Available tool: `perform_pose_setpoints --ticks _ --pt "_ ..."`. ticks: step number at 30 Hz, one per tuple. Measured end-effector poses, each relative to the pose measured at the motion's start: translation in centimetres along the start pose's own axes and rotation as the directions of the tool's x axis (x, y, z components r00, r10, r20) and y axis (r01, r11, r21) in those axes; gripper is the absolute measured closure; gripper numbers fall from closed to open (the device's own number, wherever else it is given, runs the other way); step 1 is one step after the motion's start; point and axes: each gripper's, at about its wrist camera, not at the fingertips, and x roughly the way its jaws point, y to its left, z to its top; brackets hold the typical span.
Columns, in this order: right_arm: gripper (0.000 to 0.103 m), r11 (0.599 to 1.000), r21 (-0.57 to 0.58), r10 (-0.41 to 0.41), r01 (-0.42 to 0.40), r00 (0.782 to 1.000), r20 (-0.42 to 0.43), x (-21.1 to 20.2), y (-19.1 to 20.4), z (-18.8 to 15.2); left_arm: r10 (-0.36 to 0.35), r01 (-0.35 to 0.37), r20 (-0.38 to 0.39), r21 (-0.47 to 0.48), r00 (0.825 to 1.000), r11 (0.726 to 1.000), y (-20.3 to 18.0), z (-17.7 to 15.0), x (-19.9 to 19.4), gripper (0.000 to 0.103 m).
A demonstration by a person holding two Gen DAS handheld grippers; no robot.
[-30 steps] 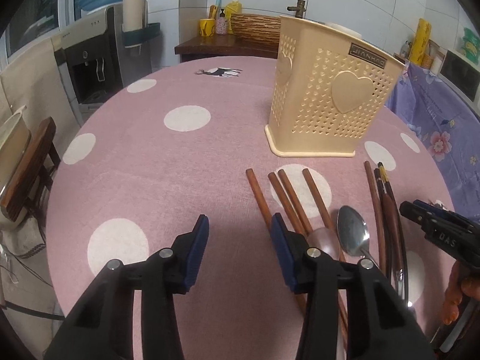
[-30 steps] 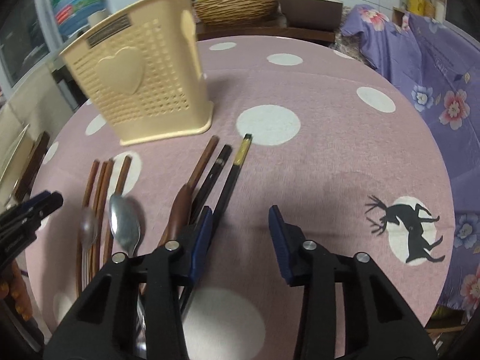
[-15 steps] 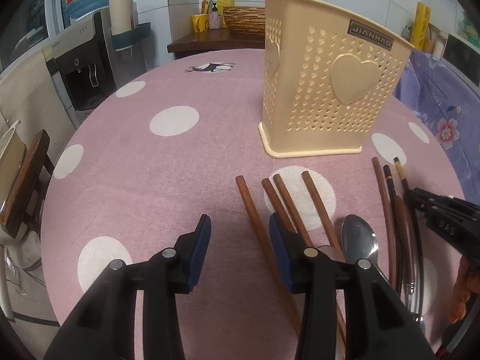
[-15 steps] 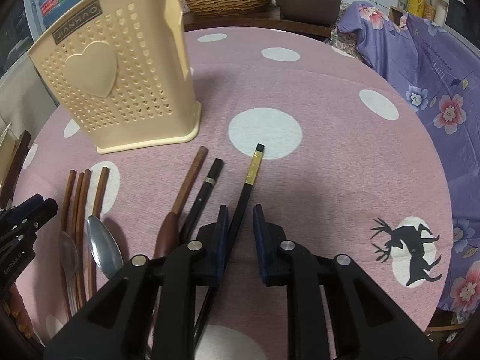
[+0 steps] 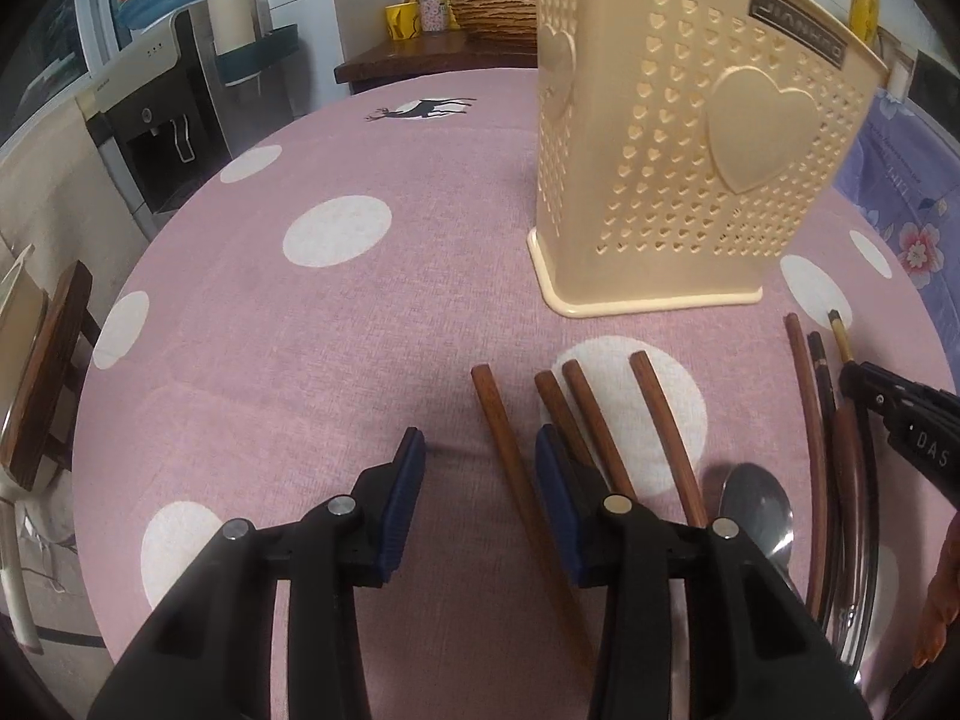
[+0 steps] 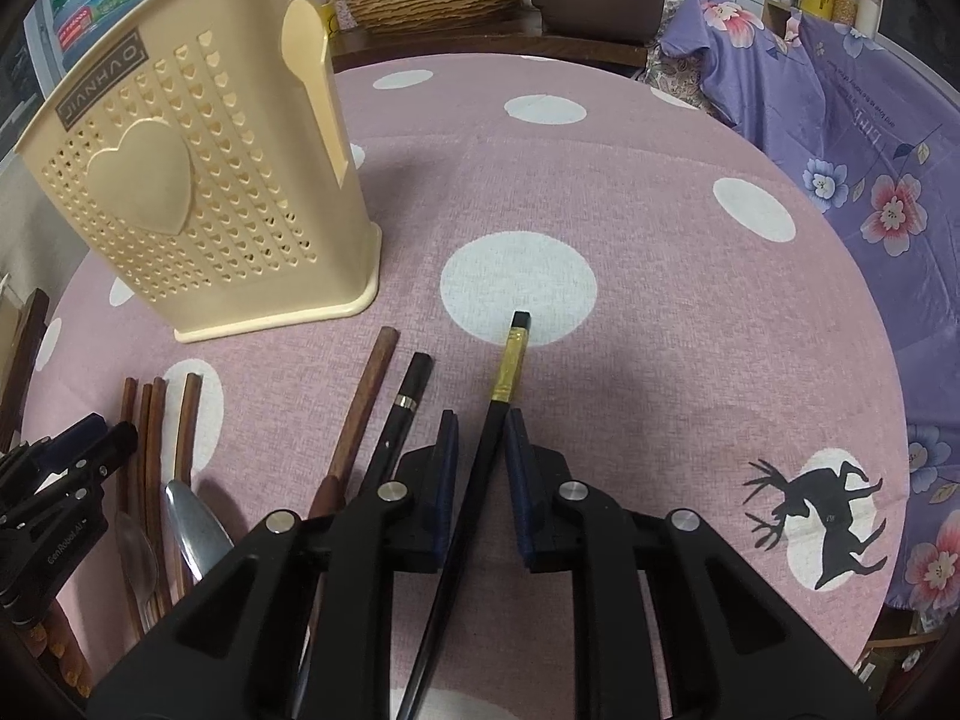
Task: Organize utensils
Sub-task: 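Close the right gripper on the black chopstick while the left gripper grasps a wooden chopstick, then lift both chopsticks and carry them over the cream utensil holder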
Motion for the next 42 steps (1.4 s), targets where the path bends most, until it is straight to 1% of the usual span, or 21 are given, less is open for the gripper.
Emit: perform_pose_setpoints --ticks 2,5,8,10,12,18,25,32,36,39,42 --pt "0.087 1.0 0.006 -0.003 0.003 1.0 0.001 0.1 0.0 0.1 0.005 -0.005 -0.005 -0.004 1.0 1.0 -0.1 0.2 0.1 0.066" --pt "0.091 1.0 0.002 -0.02 0.02 1.0 0.007 0.2 0.2 0.2 0.009 -0.009 -0.008 -0.001 1.0 1.0 -0.5 0.4 0.1 0.072" --pt "0.093 1.0 -0.004 -0.028 0.028 1.0 0.01 0.4 0.4 0.3 0.015 -0.015 -0.008 0.006 1.0 1.0 -0.9 0.8 0.3 0.08" --pt "0.093 1.0 -0.004 -0.028 0.028 1.0 0.013 0.4 0.5 0.3 0.019 -0.019 -0.008 0.013 1.0 1.0 -1.2 0.9 0.3 0.088" --pt "0.093 1.0 0.004 -0.025 0.025 1.0 0.015 0.4 0.4 0.3 0.024 -0.024 -0.007 0.017 1.0 1.0 -1.5 0.9 0.3 0.091" --pt "0.094 1.0 0.021 -0.018 0.018 1.0 0.022 0.5 0.2 0.4 0.028 -0.028 -0.002 0.009 1.0 1.0 -1.6 0.8 0.3 0.094" --pt "0.094 0.999 0.048 0.022 -0.024 0.999 0.03 0.5 -0.4 0.6 0.005 -0.005 0.006 -0.011 1.0 1.0 -0.9 1.0 0.4 0.095" --pt "0.095 0.996 0.055 0.071 -0.076 0.995 0.075 -0.7 -0.8 1.0 -0.007 0.008 0.022 -0.037 1.0 0.999 0.1 1.4 0.2 0.095" --pt "0.096 0.993 0.057 0.097 -0.104 0.988 0.117 -2.0 -1.3 1.3 -0.029 0.032 0.054 -0.058 0.998 0.998 0.8 1.5 -0.9 0.095" --pt "0.096 0.99 0.058 0.121 -0.131 0.98 0.156 -3.5 -1.8 1.6 -0.041 0.048 0.098 -0.073 0.994 0.996 1.3 1.9 -2.4 0.095" --pt "0.096 0.985 0.051 0.149 -0.162 0.968 0.202 -5.4 -2.2 2.0 -0.048 0.061 0.155 -0.085 0.987 0.994 1.8 2.4 -4.4 0.095"
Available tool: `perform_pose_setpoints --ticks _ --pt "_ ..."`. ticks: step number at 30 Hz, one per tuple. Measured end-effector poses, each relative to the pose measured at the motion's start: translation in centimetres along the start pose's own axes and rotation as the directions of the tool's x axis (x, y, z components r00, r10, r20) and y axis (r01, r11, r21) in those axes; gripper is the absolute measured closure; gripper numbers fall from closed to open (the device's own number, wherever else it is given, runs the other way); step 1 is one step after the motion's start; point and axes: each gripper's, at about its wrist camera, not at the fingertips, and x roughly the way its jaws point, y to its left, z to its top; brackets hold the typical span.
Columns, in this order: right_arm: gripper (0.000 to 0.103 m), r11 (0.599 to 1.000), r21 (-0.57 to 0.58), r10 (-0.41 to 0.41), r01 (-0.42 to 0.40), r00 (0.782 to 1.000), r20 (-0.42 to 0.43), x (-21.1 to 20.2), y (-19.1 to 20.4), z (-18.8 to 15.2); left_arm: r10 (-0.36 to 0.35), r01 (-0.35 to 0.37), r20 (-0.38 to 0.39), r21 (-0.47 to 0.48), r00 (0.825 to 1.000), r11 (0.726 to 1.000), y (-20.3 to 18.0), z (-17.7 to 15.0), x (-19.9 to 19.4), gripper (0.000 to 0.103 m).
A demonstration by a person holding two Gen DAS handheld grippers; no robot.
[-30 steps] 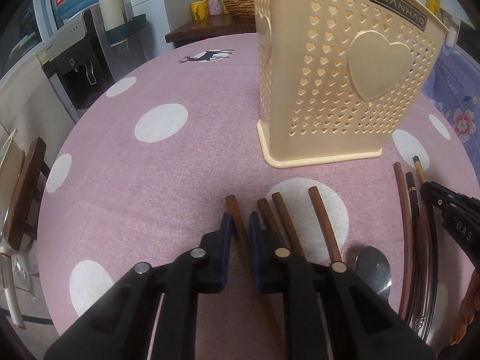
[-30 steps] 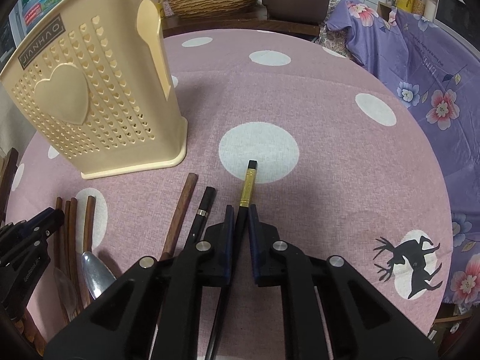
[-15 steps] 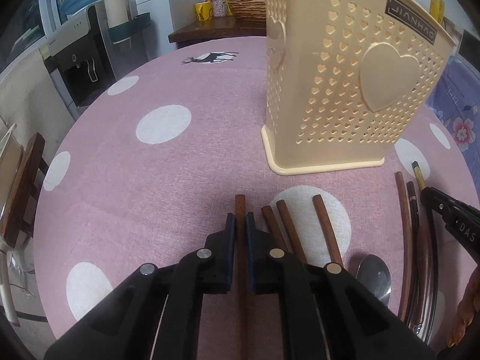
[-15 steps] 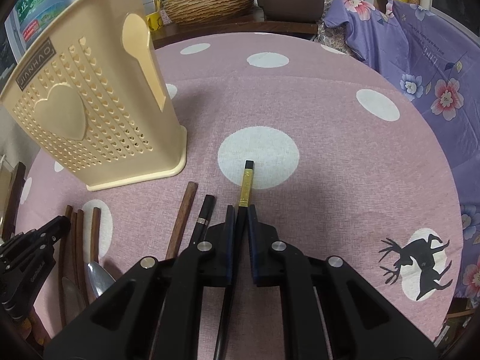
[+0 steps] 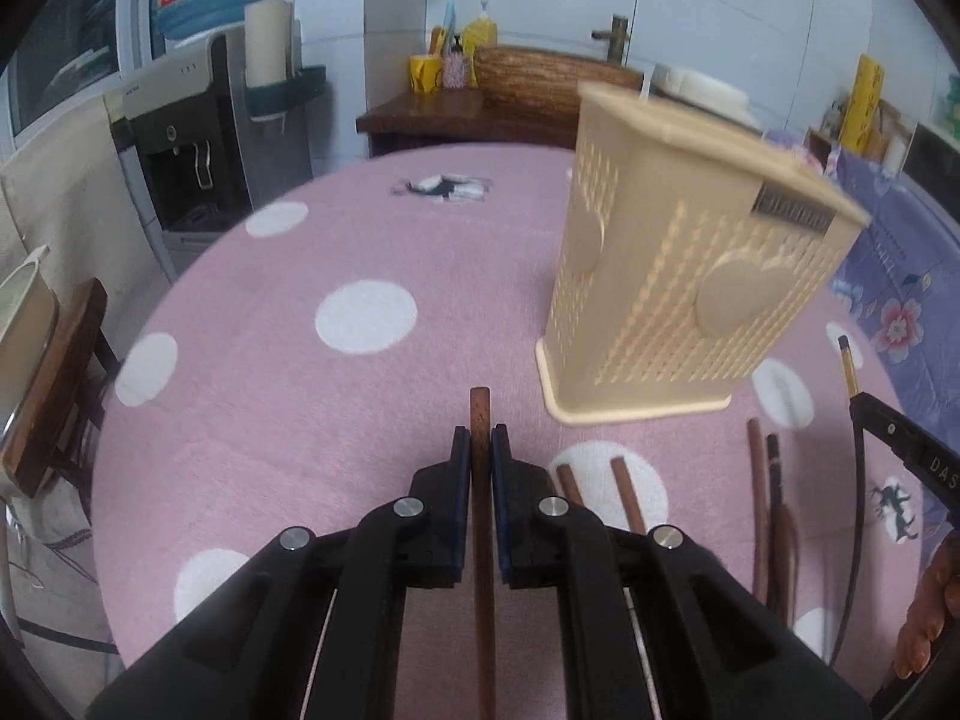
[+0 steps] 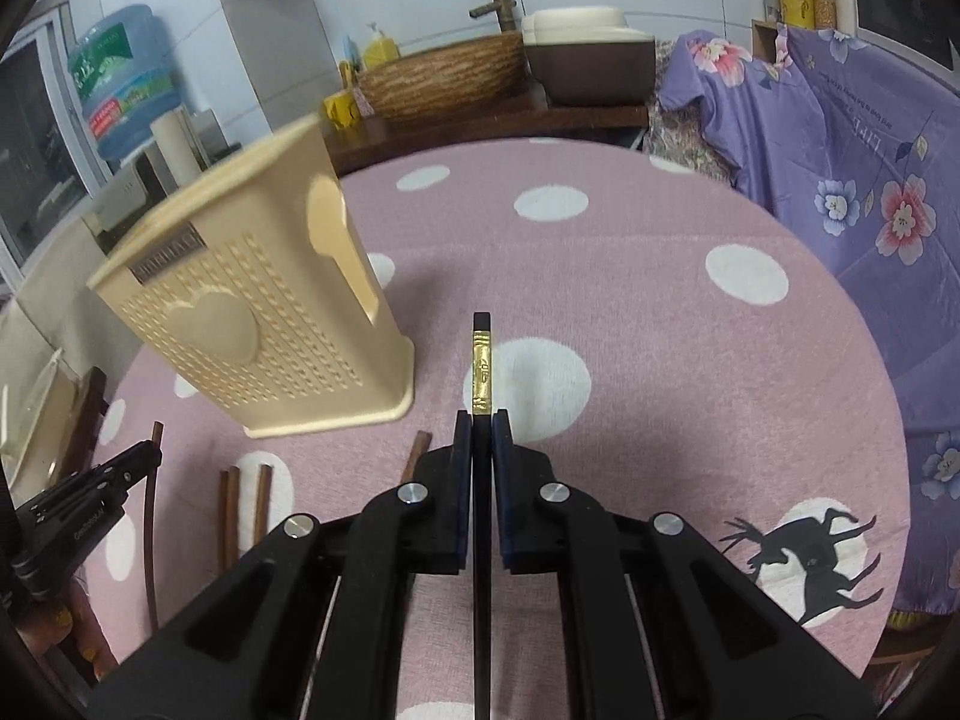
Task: Organize utensils
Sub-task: 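Lift both chopsticks and carry them over the cream utensil holder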
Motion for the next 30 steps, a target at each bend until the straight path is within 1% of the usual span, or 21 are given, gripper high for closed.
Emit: perform_pose_setpoints --ticks 3,6,8,12,15,24,30 --pt "0.096 0.999 -0.015 0.04 -0.039 0.998 0.057 -2.5 0.1 1.1 -0.018 0.019 0.062 -0.01 0.998 1.0 0.3 1.2 -2.3 0.095" --pt "0.096 0.997 -0.038 0.075 -0.071 0.99 0.117 -5.4 0.2 2.4 -0.03 0.033 0.136 -0.018 0.99 0.999 0.7 2.3 -5.0 0.095" --pt "0.096 0.994 -0.044 0.103 -0.098 0.984 0.145 -7.1 0.2 3.1 -0.035 0.04 0.182 -0.026 0.983 0.999 1.1 3.2 -6.7 0.095" --pt "0.096 0.991 -0.085 0.122 -0.107 0.973 0.198 -10.1 0.8 4.4 -0.053 0.065 0.251 -0.041 0.966 0.997 1.6 4.5 -9.6 0.095" --pt "0.096 0.988 -0.102 0.132 -0.112 0.968 0.212 -11.4 1.3 4.8 -0.04 0.054 0.294 -0.041 0.955 0.998 1.7 5.0 -11.1 0.095" --pt "0.096 0.987 -0.137 0.116 -0.087 0.968 0.221 -12.0 2.1 5.4 -0.024 0.04 0.321 -0.043 0.947 0.998 2.1 5.6 -12.1 0.095" --pt "0.096 0.985 -0.158 0.108 -0.075 0.97 0.217 -12.6 2.1 5.9 -0.014 0.029 0.352 -0.038 0.936 0.999 2.7 6.0 -13.4 0.095"
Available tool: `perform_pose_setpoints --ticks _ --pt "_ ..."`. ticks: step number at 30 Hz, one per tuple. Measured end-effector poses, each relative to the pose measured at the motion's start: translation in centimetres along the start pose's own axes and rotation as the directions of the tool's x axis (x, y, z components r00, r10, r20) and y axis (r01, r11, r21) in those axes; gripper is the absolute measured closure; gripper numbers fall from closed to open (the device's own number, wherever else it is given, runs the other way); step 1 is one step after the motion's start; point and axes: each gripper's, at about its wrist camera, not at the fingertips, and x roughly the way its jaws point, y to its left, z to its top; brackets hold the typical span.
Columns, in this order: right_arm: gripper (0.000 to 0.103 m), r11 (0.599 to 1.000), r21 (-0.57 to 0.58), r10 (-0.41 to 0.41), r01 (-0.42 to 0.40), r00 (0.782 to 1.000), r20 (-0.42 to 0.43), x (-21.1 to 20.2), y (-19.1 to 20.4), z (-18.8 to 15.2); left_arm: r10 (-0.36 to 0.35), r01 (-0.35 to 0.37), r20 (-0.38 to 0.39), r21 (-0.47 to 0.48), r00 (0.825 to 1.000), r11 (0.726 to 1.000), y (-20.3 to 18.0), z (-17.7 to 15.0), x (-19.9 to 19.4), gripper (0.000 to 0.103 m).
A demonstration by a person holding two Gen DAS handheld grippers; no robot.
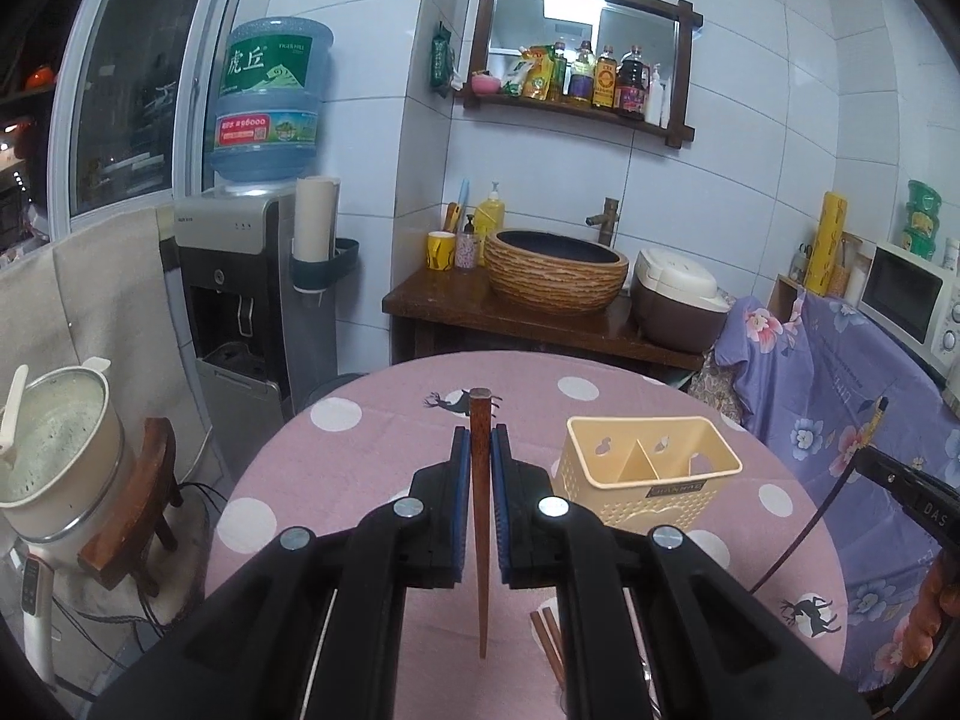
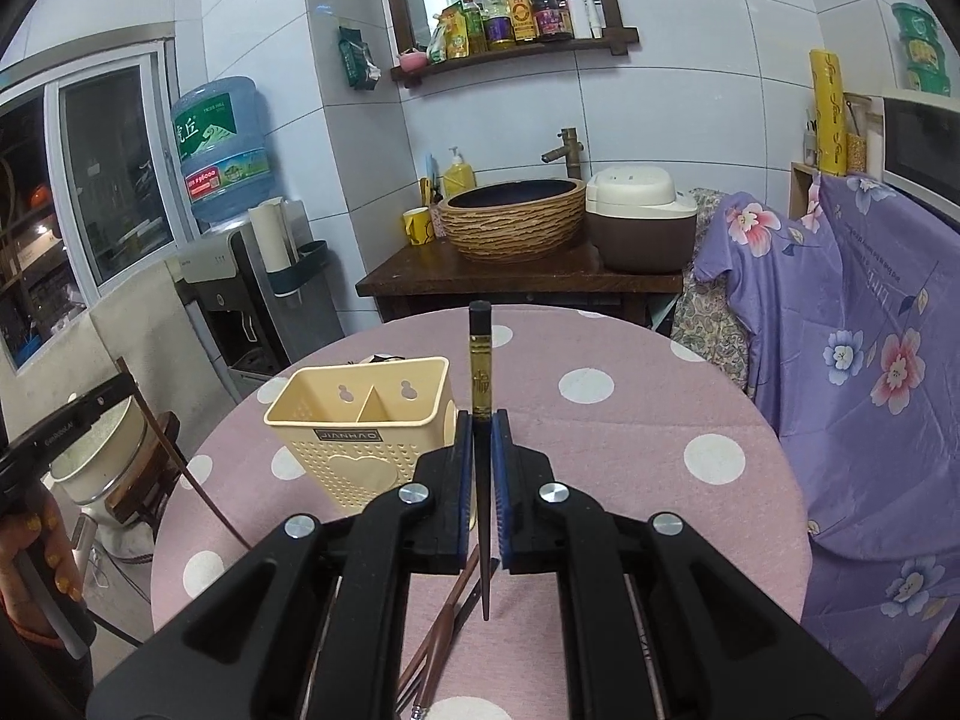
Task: Organize utensils
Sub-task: 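Lift both chopsticks and carry them over the cream utensil holder, then lower both chopsticks into the holder and open both grippers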
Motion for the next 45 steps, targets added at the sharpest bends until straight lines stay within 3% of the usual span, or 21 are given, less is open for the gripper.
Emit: perform_pose_setpoints --ticks 6,10,15,19,26,34,45 --pt "0.096 1.0 -0.02 0.009 -0.008 1.0 0.024 -0.9 0.7 3.3 0.008 -0.009 0.046 0.032 0.999 0.999 -0.7 3.0 -1.1 0.095" --pt "0.096 1.0 -0.031 0.005 -0.003 0.998 0.061 -1.9 1.5 7.3 0.012 -0.017 0.097 0.05 0.995 0.999 -1.8 7.1 -2.2 0.095" --pt "0.096 0.999 -0.041 0.018 -0.013 0.991 0.13 -3.4 3.3 12.6 -0.037 0.033 0.147 0.026 0.988 0.999 -3.5 12.1 -3.5 0.095" --pt "0.096 0.999 -0.038 0.009 -0.003 0.988 0.152 -2.2 4.8 14.1 -0.097 0.1 0.145 -0.013 0.985 0.995 -5.3 13.8 -2.5 0.095" --pt "0.096 0.999 0.031 0.012 -0.014 0.997 0.075 3.4 4.7 11.2 -0.085 0.086 0.112 -0.004 0.99 0.996 -8.0 10.6 2.2 0.095" --pt "0.096 0.998 0.066 0.021 -0.019 0.999 -0.039 8.6 4.1 7.2 -0.077 0.076 -0.013 -0.049 0.997 0.996 -7.3 5.9 7.2 0.095" --pt "0.096 0.995 0.096 0.014 -0.007 0.998 -0.068 10.5 2.9 5.4 -0.061 0.055 -0.091 -0.064 0.994 0.996 -6.6 3.2 9.9 0.095"
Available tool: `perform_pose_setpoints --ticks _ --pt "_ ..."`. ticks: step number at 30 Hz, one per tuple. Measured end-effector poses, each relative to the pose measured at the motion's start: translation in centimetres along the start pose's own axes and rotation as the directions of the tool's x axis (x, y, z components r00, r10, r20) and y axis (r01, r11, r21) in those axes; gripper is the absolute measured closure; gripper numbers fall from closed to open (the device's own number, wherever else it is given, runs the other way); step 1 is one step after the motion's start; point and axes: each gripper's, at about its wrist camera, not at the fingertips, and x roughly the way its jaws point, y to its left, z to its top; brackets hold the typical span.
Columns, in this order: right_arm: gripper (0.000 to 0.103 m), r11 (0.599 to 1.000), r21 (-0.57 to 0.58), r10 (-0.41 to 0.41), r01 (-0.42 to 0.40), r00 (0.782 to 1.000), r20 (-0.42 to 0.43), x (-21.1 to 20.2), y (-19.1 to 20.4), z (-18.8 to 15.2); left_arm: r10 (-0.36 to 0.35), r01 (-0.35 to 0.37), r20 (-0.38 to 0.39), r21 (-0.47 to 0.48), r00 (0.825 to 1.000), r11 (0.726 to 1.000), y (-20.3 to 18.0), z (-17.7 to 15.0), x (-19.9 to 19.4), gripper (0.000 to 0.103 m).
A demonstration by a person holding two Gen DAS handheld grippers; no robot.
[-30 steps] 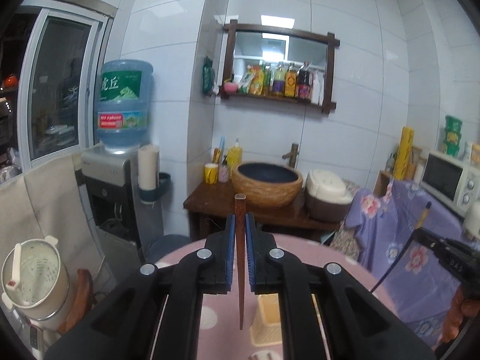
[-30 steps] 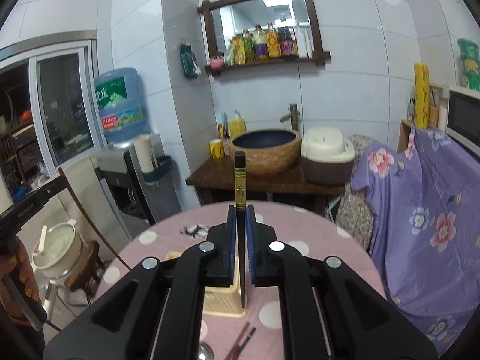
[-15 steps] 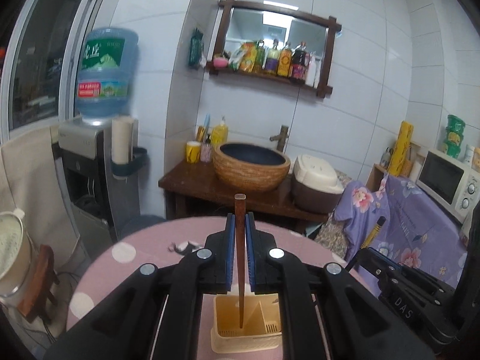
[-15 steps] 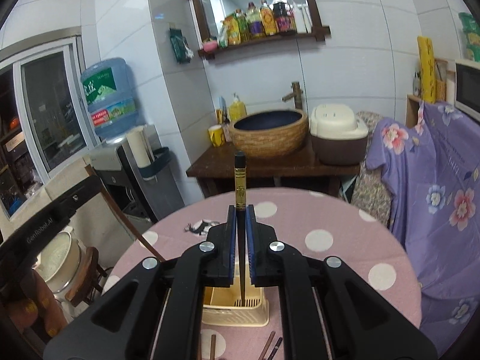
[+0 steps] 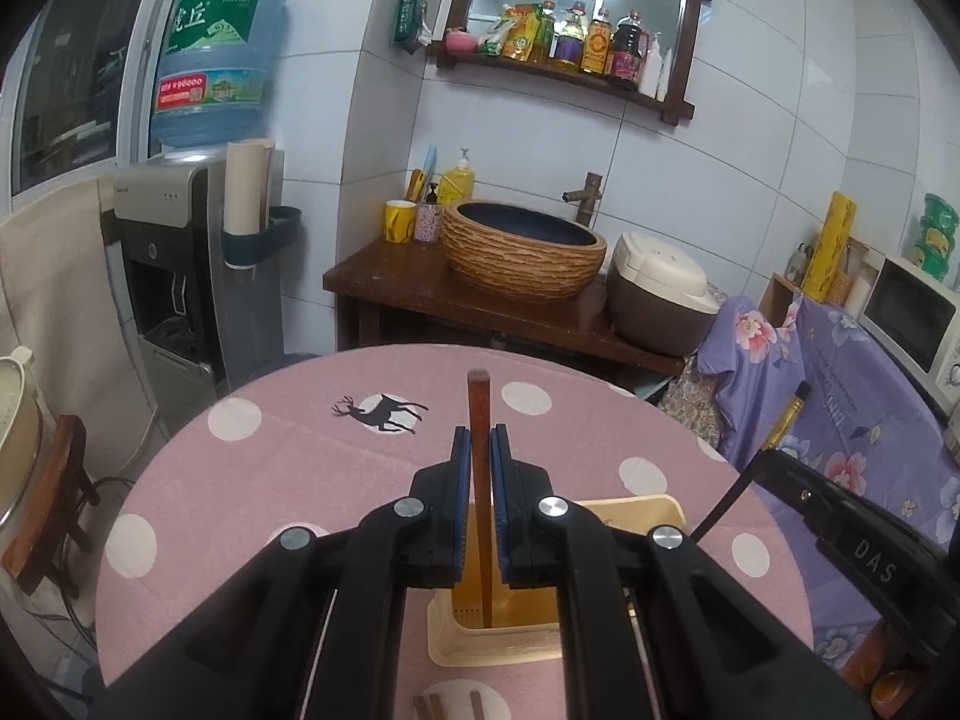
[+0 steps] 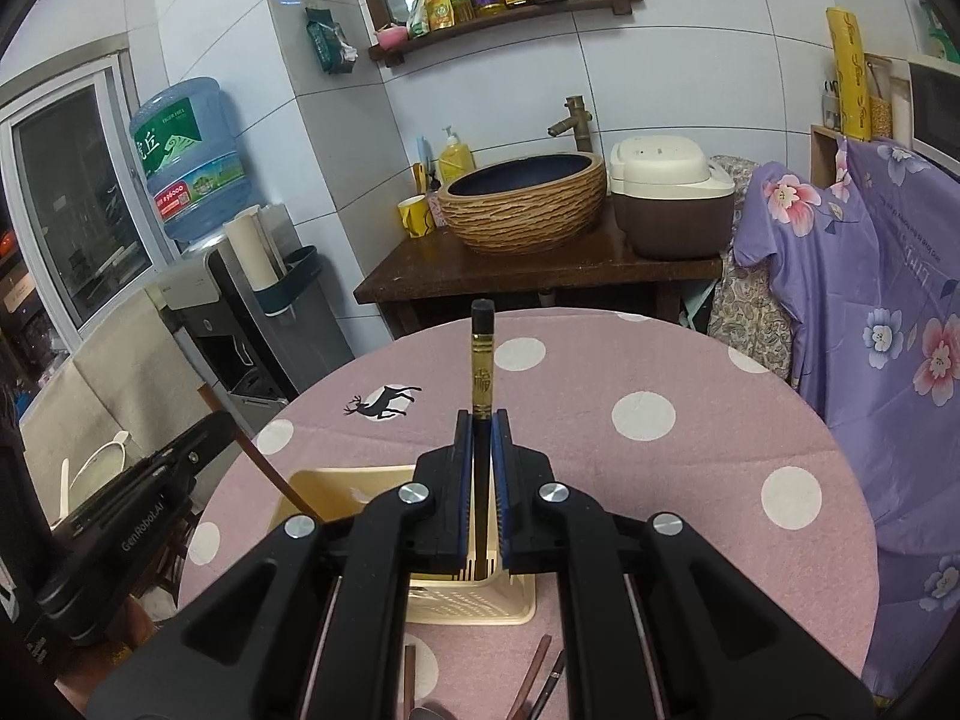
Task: Organize utensils
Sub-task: 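Lower both chopsticks into the holder and open both grippers, then move both tools back to the loose utensils on the table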
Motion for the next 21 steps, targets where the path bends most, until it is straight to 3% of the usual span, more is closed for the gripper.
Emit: perform_pose_setpoints --ticks 6,8,10,11,15,21 --pt "0.095 1.0 -0.025 -0.009 0.01 0.999 0.04 -0.3 0.0 -0.6 0.003 -0.003 0.007 -0.01 1.0 1.0 0.3 -0.2 -0.1 0.094" --pt "0.09 0.999 -0.043 -0.01 0.013 0.998 0.059 -0.7 0.2 -0.9 0.007 -0.007 0.022 -0.002 1.0 1.0 0.2 -0.4 -0.6 0.082" --pt "0.077 0.999 -0.052 -0.004 0.008 0.997 0.082 -1.4 0.2 -1.3 0.01 -0.01 0.052 -0.005 0.999 1.0 0.3 -0.7 -1.5 0.045" --pt "0.071 0.999 -0.054 0.003 0.002 0.996 0.093 -1.8 0.1 -1.6 0.008 -0.007 0.074 -0.011 0.997 1.0 0.5 -1.0 -2.2 0.041" --pt "0.063 0.996 -0.085 -0.015 0.026 0.992 0.128 -3.8 -0.1 -3.1 0.004 -0.003 0.103 -0.01 0.995 1.0 1.4 -2.1 -4.3 0.026" --pt "0.051 0.989 -0.148 -0.013 0.027 0.996 0.093 -5.4 -0.6 -6.6 0.007 -0.009 0.055 0.032 0.998 0.999 2.6 -6.0 -6.3 0.006"
